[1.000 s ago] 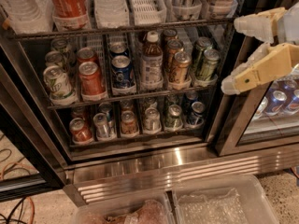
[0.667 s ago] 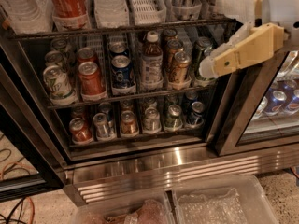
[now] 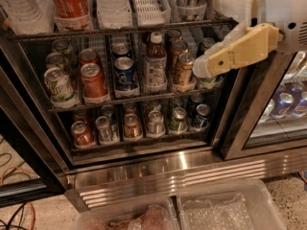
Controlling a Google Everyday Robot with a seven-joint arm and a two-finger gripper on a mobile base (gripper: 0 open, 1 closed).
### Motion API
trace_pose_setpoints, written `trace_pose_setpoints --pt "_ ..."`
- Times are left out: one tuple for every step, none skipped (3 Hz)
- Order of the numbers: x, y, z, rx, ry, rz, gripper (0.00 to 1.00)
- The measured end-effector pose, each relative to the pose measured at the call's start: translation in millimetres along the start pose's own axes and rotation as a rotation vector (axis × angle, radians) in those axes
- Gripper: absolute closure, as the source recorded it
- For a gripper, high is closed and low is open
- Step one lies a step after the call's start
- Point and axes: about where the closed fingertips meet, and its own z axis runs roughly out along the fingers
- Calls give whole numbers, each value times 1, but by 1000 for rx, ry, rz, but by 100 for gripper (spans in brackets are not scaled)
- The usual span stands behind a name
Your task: Pick water bottle from top shelf of fridge
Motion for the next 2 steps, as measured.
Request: trace_pose_setpoints --pt "-11 6 33 -9 -87 1 0" --pt "-15 14 71 8 -166 9 0"
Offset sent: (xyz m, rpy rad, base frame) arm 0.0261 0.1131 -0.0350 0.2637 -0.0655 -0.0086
